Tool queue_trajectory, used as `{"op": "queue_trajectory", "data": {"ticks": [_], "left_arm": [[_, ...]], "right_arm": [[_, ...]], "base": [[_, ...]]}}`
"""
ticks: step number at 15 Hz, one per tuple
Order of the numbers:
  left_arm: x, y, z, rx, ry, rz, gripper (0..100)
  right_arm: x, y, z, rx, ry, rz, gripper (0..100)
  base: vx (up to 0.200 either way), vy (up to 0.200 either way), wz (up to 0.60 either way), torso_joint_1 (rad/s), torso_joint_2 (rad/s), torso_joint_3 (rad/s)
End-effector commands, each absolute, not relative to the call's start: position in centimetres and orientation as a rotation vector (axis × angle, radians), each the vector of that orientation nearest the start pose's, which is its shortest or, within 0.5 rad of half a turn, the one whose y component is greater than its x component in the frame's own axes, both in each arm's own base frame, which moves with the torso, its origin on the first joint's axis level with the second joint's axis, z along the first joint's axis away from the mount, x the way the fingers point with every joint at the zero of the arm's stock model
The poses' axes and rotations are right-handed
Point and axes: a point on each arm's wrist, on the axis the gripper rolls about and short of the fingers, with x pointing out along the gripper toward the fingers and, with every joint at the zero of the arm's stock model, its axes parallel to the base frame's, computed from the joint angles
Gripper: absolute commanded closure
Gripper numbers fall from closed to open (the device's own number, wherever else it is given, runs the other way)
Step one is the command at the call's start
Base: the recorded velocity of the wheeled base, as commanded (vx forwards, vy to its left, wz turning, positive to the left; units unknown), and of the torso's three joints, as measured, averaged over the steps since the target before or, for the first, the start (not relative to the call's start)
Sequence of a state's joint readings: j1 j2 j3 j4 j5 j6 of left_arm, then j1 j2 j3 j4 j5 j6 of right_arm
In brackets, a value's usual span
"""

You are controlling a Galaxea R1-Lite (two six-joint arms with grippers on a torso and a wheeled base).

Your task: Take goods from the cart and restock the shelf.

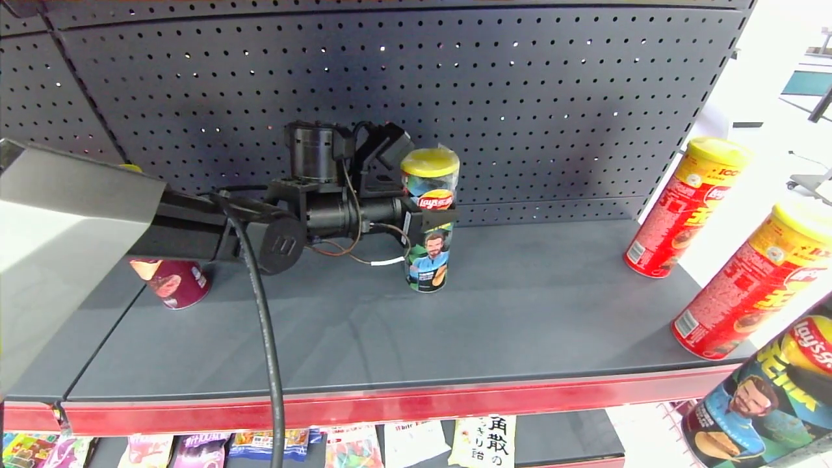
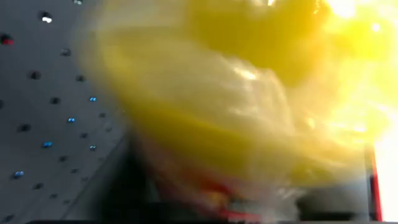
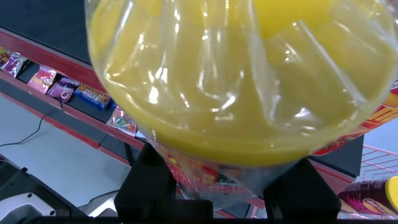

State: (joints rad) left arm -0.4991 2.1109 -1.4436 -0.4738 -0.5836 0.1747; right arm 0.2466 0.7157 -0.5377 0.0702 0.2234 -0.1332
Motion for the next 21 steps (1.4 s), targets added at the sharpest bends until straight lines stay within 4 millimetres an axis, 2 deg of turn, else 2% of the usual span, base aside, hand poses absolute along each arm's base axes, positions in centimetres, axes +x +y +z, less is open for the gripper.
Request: {"op": "queue_trajectory", "data": {"ticks": [1,4,9,14,21], "left_arm": [[37.5,-21.9,18.9,0.148,0.109,-1.096,100],[37.0,-21.5,19.2,0.145,0.113,-1.105,100],[32.2,-19.4,20.2,0.120,0.155,-1.210,100],[29.2,-19.1,19.5,0.115,0.206,-1.257,100],[27.7,-18.9,18.1,0.108,0.213,-1.319,100]], "right_arm": [[5.5,1.9,21.5,-0.133,0.221,0.483,100],[5.6,1.9,21.4,-0.133,0.225,0.483,100],[5.8,2.0,21.6,-0.133,0.228,0.486,100],[5.8,2.0,21.6,-0.133,0.228,0.486,100],[5.8,2.0,21.7,-0.133,0.224,0.486,100]], "base": [[0.000,0.000,0.00,0.000,0.00,0.000],[0.000,0.000,0.00,0.000,0.00,0.000],[0.000,0.000,0.00,0.000,0.00,0.000],[0.000,0.000,0.00,0.000,0.00,0.000],[0.000,0.000,0.00,0.000,0.00,0.000]]}}
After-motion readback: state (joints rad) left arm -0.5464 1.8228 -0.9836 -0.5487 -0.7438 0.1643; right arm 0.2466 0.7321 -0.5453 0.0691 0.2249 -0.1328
